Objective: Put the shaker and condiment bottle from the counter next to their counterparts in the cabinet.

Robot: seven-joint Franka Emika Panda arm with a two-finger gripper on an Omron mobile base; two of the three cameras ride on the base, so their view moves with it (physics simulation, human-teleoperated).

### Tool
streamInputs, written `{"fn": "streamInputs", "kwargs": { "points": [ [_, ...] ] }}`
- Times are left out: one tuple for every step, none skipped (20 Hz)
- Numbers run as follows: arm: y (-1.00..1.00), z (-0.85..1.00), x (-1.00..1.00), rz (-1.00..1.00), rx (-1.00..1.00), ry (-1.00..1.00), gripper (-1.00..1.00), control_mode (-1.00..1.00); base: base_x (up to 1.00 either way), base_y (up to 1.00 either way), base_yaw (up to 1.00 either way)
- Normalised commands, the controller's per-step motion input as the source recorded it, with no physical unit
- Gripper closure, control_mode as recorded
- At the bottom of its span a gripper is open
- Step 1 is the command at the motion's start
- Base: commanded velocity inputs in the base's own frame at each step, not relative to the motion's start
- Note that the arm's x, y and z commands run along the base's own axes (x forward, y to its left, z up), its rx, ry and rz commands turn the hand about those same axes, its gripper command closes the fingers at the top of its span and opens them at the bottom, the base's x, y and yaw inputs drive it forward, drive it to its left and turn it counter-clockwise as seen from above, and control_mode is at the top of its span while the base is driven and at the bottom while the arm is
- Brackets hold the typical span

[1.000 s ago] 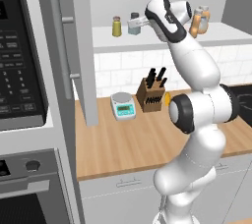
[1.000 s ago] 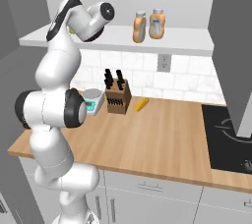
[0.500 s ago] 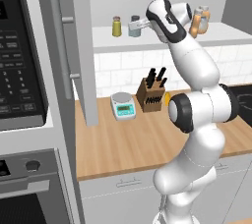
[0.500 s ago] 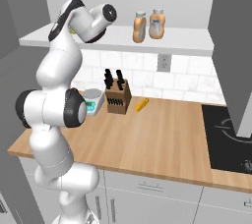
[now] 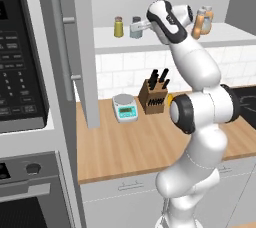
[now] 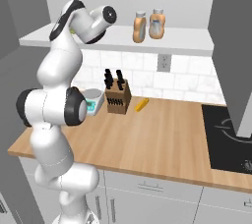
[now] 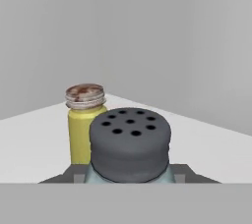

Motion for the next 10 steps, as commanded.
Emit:
{"fn": "streamInputs", "kwargs": {
  "points": [
    [0.00,0.00,0.34,0.00,0.00,0.00,1.00,-1.00,0.00,0.00,0.00],
    [0.00,0.00,0.25,0.00,0.00,0.00,1.00,-1.00,0.00,0.00,0.00],
    [0.00,0.00,0.21,0.00,0.00,0.00,1.00,-1.00,0.00,0.00,0.00],
    [0.00,0.00,0.16,0.00,0.00,0.00,1.00,-1.00,0.00,0.00,0.00],
    [0.00,0.00,0.11,0.00,0.00,0.00,1.00,-1.00,0.00,0.00,0.00],
    [0.00,0.00,0.08,0.00,0.00,0.00,1.00,-1.00,0.00,0.00,0.00],
    [0.00,0.00,0.09,0.00,0.00,0.00,1.00,-1.00,0.00,0.00,0.00],
    [0.00,-0.01,0.11,0.00,0.00,0.00,1.00,-1.00,0.00,0.00,0.00],
    [0.00,-0.05,0.11,0.00,0.00,0.00,1.00,-1.00,0.00,0.00,0.00],
    [0.00,-0.06,0.11,0.00,0.00,0.00,-1.00,-1.00,0.00,0.00,0.00]
  ]
}}
